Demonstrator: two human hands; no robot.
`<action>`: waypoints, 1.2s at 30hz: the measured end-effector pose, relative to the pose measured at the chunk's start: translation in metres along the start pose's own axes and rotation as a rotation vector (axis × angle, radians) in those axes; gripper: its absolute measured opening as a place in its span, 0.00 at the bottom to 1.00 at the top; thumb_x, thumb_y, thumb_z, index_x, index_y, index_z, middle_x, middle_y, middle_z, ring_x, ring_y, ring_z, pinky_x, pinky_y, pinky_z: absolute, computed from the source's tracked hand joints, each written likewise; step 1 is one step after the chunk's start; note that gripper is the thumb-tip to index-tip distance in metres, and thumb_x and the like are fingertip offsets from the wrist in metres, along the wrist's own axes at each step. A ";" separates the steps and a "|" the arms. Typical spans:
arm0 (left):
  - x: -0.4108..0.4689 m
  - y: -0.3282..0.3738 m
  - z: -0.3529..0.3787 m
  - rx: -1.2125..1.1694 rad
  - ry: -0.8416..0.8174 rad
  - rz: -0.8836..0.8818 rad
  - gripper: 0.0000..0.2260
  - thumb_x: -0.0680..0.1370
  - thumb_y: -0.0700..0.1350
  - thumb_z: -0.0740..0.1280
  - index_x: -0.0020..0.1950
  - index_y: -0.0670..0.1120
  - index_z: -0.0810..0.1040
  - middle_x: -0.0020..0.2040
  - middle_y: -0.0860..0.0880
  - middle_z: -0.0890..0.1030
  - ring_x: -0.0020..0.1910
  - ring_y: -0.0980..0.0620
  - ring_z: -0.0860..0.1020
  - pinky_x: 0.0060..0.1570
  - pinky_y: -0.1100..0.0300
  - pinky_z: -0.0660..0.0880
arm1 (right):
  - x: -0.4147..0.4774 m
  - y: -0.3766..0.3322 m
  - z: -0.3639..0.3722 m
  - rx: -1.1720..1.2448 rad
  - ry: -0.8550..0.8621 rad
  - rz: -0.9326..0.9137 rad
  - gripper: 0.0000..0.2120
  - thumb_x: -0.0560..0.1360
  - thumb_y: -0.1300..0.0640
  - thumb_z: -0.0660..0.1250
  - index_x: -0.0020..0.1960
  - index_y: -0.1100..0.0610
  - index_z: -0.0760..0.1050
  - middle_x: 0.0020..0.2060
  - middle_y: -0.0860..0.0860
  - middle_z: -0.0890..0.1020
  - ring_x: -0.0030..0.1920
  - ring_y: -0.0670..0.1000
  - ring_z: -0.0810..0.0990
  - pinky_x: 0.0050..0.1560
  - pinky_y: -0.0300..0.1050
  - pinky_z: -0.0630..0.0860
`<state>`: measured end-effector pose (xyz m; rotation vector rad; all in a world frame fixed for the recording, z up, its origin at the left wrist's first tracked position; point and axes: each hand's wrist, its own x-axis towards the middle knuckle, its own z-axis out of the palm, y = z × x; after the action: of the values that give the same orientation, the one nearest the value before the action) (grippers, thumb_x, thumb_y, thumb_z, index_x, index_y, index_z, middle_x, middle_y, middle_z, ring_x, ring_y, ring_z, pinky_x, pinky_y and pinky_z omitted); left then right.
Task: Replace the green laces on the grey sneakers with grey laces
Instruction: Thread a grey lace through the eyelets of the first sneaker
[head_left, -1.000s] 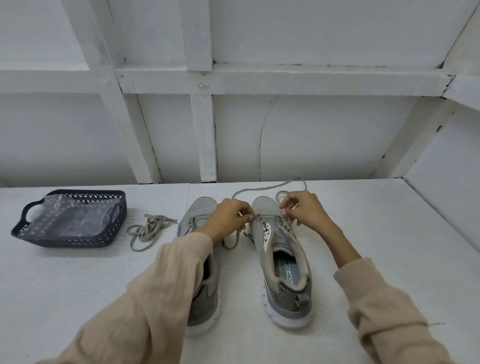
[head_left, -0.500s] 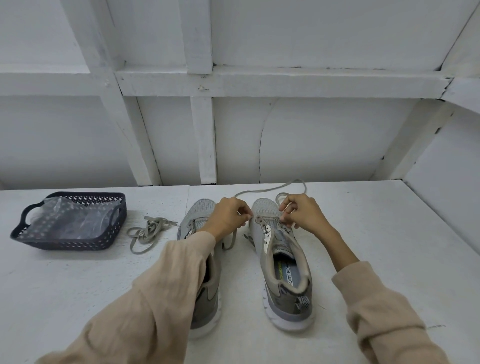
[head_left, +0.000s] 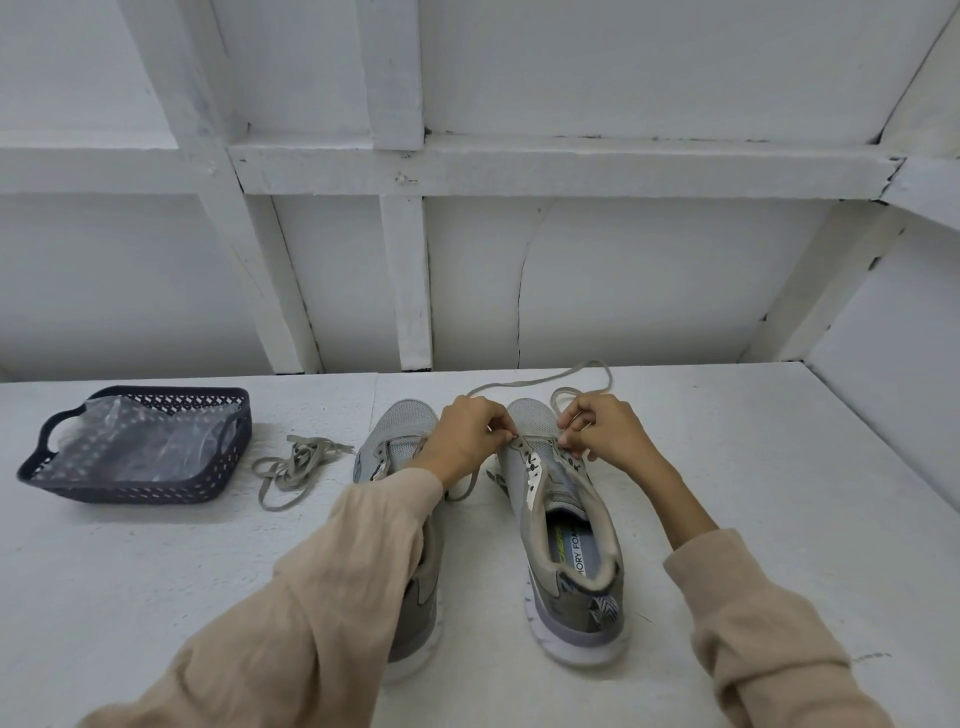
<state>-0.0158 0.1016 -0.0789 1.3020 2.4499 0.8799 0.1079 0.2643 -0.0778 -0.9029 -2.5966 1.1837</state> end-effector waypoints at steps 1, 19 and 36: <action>0.000 0.001 0.000 0.011 0.006 -0.005 0.04 0.76 0.40 0.70 0.47 0.45 0.84 0.40 0.49 0.83 0.39 0.54 0.75 0.48 0.61 0.71 | 0.000 0.000 0.000 0.002 0.000 0.000 0.08 0.69 0.67 0.74 0.42 0.56 0.78 0.36 0.53 0.84 0.32 0.50 0.82 0.31 0.40 0.77; 0.001 0.012 0.006 0.356 0.023 0.142 0.10 0.78 0.37 0.64 0.54 0.46 0.82 0.51 0.46 0.81 0.50 0.44 0.78 0.42 0.59 0.68 | -0.002 0.001 0.001 0.027 0.052 -0.010 0.09 0.67 0.66 0.76 0.39 0.55 0.79 0.33 0.51 0.83 0.34 0.52 0.84 0.33 0.37 0.74; 0.003 0.003 0.005 -0.001 0.086 -0.045 0.10 0.72 0.38 0.71 0.40 0.53 0.77 0.38 0.54 0.83 0.41 0.54 0.79 0.42 0.61 0.70 | -0.003 0.006 0.006 0.036 0.115 -0.023 0.12 0.64 0.70 0.76 0.40 0.55 0.81 0.33 0.50 0.84 0.36 0.49 0.83 0.37 0.39 0.77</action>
<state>-0.0130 0.1069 -0.0809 1.2273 2.5328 0.9444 0.1111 0.2621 -0.0855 -0.9031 -2.4807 1.1345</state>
